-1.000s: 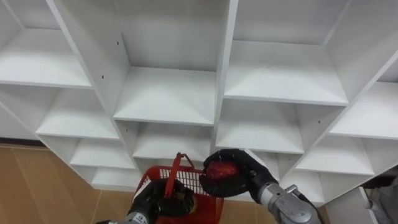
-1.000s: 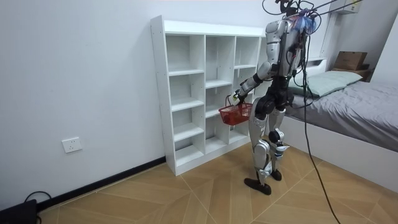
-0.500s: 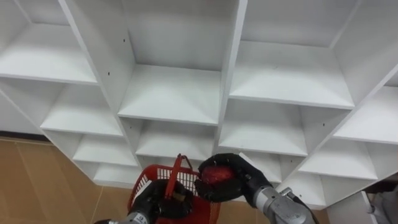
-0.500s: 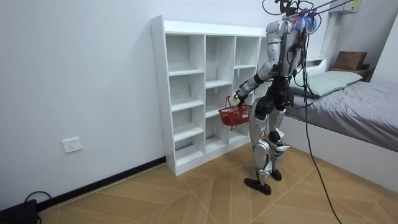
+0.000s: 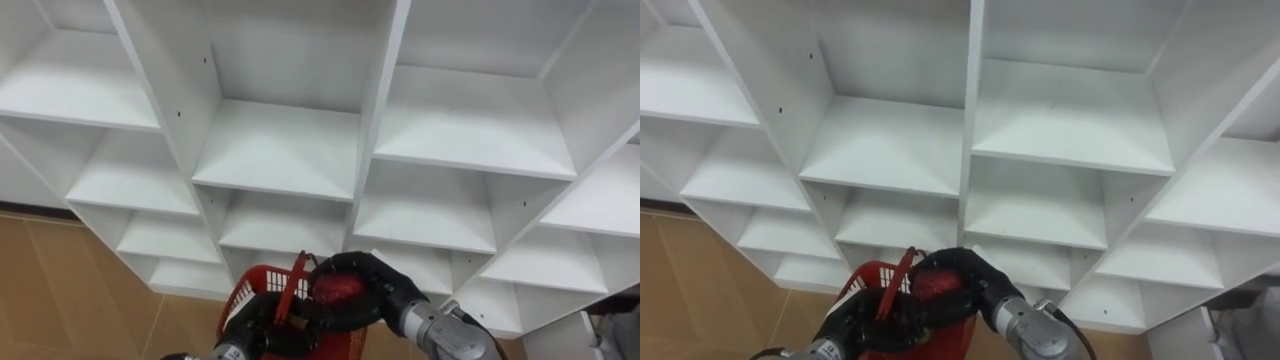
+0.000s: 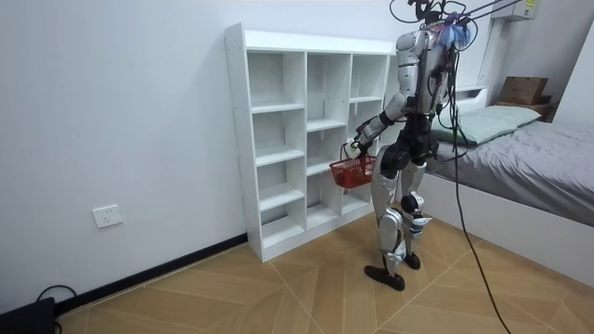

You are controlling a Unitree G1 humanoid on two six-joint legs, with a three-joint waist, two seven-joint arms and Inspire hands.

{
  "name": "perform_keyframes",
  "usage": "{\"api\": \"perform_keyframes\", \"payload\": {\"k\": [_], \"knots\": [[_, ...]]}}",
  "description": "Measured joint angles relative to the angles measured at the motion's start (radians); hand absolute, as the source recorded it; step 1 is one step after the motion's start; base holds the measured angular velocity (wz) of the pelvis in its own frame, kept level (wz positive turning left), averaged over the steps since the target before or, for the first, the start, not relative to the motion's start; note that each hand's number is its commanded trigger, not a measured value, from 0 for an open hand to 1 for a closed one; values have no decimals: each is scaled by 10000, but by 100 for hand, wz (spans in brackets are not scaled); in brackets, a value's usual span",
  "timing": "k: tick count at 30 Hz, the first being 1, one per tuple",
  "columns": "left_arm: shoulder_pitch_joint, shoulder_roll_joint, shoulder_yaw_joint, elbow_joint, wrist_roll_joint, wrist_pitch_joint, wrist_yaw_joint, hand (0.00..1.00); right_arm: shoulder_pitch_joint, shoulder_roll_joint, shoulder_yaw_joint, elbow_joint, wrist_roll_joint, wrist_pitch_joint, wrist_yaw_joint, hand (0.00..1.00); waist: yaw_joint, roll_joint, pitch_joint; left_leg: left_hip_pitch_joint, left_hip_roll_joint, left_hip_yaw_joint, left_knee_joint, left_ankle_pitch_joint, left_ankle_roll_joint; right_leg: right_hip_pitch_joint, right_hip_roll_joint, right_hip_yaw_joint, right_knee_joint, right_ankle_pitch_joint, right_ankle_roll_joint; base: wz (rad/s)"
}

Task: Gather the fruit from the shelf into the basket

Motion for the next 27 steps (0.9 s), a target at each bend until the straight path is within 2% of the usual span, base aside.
{"api": "perform_keyframes", "payload": {"k": [13,16,24,27], "knots": [[-5,-13,-51,0,1,75,0,100,-35,-18,106,22,232,-2,-149,100,-9,151,56,-57,26,-14,-29,-8,-10,-41,24,-61,5,11,-16,0],[-4,-21,-63,19,2,76,0,100,-295,-12,118,552,249,-11,-231,100,-18,146,55,-63,32,-42,-29,-10,-13,-34,23,-129,10,12,-18,1],[-5,62,-52,168,260,77,0,100,-588,-28,115,1001,236,-9,-479,100,-52,-36,33,-155,6,-124,-14,-9,-13,0,7,-152,-58,5,-7,3],[-3,75,-53,190,257,86,-4,100,-691,-22,113,1192,177,-8,-544,100,-95,-151,26,-142,-11,-244,23,-8,-11,79,-23,-341,-148,7,-2,13]]}}
